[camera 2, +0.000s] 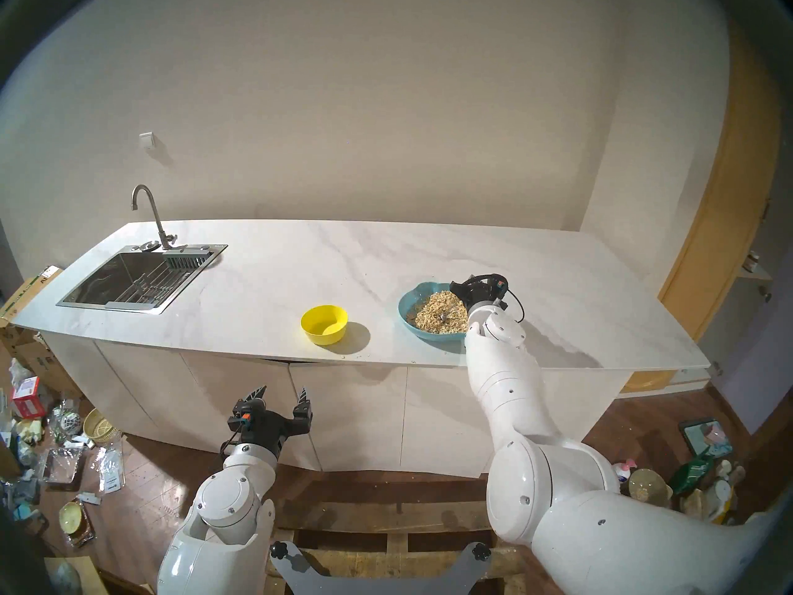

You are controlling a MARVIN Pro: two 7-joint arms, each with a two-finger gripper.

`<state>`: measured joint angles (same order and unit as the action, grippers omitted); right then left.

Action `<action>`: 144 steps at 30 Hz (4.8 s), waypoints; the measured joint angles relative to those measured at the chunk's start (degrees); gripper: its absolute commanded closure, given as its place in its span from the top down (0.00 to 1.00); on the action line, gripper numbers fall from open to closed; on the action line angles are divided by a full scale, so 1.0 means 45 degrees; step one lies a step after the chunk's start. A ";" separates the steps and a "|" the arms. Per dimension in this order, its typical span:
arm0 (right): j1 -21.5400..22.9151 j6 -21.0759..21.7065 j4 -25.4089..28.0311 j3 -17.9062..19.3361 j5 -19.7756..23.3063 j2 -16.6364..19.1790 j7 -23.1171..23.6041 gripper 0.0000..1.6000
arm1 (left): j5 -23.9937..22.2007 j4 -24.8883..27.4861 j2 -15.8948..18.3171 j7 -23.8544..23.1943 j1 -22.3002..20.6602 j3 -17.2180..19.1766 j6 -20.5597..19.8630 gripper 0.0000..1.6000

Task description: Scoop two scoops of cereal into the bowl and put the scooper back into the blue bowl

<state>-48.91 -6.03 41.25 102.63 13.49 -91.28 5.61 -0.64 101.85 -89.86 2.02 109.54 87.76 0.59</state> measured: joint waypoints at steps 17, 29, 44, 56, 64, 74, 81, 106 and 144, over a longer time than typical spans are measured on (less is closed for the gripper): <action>0.0293 0.1084 -0.0293 0.1100 0.0960 -0.0613 -0.0942 0.00 | 0.0000 0.0000 0.0001 0.0000 -0.0001 -0.0002 0.0000 1.00; 0.0552 0.1693 -0.0578 0.1877 0.1574 -0.0804 -0.1316 0.00 | 0.0000 0.0000 0.0002 0.0001 0.0000 -0.0001 0.0000 1.00; 0.1131 0.2258 -0.1150 0.2552 0.2196 -0.0867 -0.1565 0.00 | 0.0001 -0.0003 0.0002 0.0002 -0.0001 -0.0002 0.0000 1.00; 0.1702 0.2291 -0.1865 0.2999 0.2547 -0.0802 -0.1621 0.00 | 0.0001 -0.0003 0.0003 0.0002 -0.0001 -0.0002 0.0000 1.00; 0.2159 0.2238 -0.2520 0.3245 0.2691 -0.0698 -0.1623 0.00 | 0.0001 -0.0003 0.0003 0.0002 -0.0001 -0.0002 0.0000 1.00; 0.2630 0.2172 -0.3256 0.3363 0.2748 -0.0555 -0.1611 0.00 | 0.0001 -0.0004 0.0003 0.0004 -0.0001 -0.0002 0.0000 1.00; 0.2948 0.2163 -0.3778 0.3290 0.2745 -0.0362 -0.1600 0.00 | 0.0001 -0.0005 0.0003 0.0005 -0.0002 -0.0002 0.0000 1.00; 0.3692 0.2111 -0.4374 0.3279 0.2987 0.0026 -0.1569 0.00 | 0.0001 -0.0003 0.0003 0.0006 -0.0002 -0.0003 0.0000 1.00; 0.1884 0.3506 0.0469 0.3879 0.3893 -0.2192 -0.1559 0.00 | 0.0000 -0.0001 0.0006 0.0006 0.0000 -0.0006 -0.0001 1.00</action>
<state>-40.43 9.75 43.36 120.09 31.01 -101.14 -1.41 -0.64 101.84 -89.83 2.05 109.54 87.74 0.58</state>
